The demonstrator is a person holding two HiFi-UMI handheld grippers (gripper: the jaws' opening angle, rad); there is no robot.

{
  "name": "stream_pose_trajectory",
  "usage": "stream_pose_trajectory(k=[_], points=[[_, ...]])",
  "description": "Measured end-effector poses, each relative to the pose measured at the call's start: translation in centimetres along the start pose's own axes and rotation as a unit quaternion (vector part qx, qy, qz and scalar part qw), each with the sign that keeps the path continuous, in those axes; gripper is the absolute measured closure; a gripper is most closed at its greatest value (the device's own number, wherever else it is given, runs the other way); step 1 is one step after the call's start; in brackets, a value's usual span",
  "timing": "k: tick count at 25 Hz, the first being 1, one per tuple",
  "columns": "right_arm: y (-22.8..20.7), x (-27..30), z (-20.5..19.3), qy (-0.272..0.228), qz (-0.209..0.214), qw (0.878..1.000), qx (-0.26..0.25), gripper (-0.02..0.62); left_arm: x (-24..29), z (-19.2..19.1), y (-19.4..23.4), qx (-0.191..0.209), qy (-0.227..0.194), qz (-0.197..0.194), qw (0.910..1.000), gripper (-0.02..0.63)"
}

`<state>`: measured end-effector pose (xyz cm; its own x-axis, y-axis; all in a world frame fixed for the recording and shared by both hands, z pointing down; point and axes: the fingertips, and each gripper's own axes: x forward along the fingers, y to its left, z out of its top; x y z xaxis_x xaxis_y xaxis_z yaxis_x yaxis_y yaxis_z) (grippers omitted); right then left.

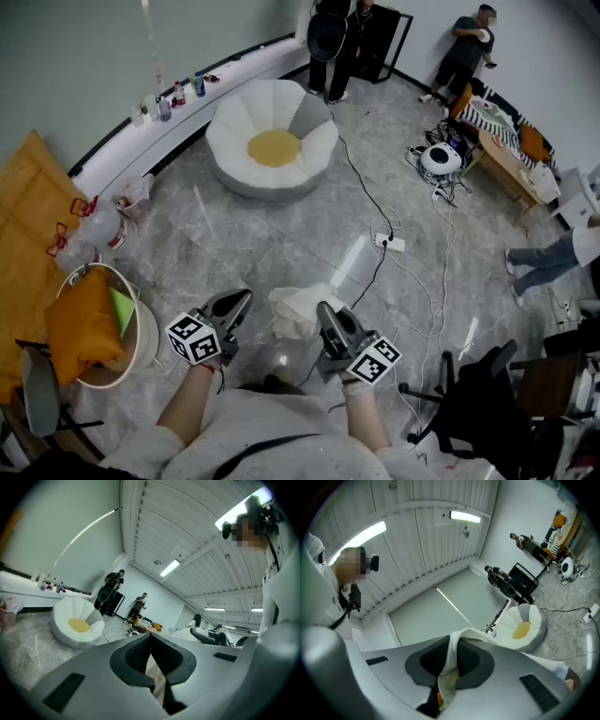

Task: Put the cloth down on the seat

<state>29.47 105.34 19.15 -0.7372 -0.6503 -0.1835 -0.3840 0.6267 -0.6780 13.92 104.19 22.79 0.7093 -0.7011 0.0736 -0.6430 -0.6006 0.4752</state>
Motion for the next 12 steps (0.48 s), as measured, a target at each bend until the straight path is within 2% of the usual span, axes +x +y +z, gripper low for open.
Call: stream_pose_trajectory(k=[6, 12], points=[[-1.4, -0.4, 1.3, 0.001, 0.005, 1.0, -0.01, 0.558, 1.7, -0.2, 0.0, 0.006, -0.013, 0.011, 0.9998, 0.592], [-2.7, 0.1, 2.2, 0.005, 0.006, 1.0, -0.009, 0.558, 2.9, -0.8, 0.4, -0.011, -0.022, 0.025, 0.9994, 0.592]])
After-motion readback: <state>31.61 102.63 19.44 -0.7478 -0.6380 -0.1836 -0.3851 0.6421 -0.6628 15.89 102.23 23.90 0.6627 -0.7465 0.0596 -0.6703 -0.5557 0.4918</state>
